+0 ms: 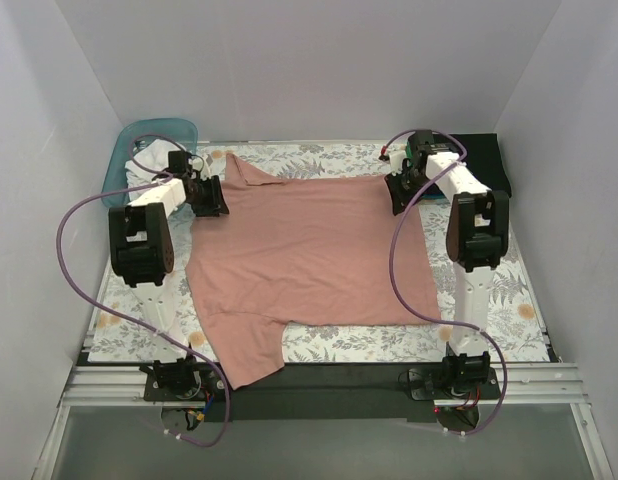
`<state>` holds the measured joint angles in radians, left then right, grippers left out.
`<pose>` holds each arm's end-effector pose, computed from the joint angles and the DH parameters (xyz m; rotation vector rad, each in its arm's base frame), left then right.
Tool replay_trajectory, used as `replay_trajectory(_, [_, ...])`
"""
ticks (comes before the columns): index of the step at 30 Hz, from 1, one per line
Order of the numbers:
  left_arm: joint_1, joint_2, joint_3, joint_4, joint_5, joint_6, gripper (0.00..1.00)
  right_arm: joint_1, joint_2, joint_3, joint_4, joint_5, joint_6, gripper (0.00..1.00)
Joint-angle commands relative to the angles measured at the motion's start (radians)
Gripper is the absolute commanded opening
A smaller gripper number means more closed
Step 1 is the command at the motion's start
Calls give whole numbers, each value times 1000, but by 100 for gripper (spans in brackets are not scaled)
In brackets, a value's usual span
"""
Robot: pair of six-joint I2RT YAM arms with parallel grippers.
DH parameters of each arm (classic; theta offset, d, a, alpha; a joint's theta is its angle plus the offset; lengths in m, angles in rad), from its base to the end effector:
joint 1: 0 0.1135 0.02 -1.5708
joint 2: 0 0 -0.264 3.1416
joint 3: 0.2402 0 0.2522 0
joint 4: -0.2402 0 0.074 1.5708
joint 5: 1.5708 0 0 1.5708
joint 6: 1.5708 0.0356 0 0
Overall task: Fold and stack the t-shirts
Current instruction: Flatten the tshirt out
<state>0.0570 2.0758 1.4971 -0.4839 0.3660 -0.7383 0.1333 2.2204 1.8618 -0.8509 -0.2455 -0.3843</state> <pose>0.4378 0.0122 0.1671 -0.9252 2.5377 -0.7048 0.4632 0.0708 0.1924 -0.7612 2.6339 0.2728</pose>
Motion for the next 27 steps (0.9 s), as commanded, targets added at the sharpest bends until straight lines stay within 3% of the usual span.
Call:
replay_trajectory(1, [4, 13, 51, 34, -50, -4, 37, 0, 73, 83, 39, 15, 33, 29])
replay_trajectory(4, [3, 79, 71, 34, -93, 2, 37, 2, 137, 128, 62, 29, 36, 29])
replay_trajectory(9, [1, 225, 236, 4, -142, 27, 35, 0, 241, 247, 111, 84, 48, 29])
replay_trajectory(15, [3, 328, 515, -93, -72, 24, 38, 5, 318, 464, 113, 118, 29, 44])
replay_trajectory(20, [3, 186, 540, -188, 51, 39, 46, 15, 78, 329, 119, -23, 15, 61])
replay_trajectory(21, [3, 96, 525, -199, 97, 48, 48, 19, 30, 254, 113, -46, 9, 64])
replay_trajectory(23, [3, -4, 453, -240, 154, 97, 61, 34, -124, 168, 113, -81, -20, 68])
replay_trajectory(27, [1, -239, 270, -340, 237, 269, 71, 58, -361, -73, 55, -107, -100, 72])
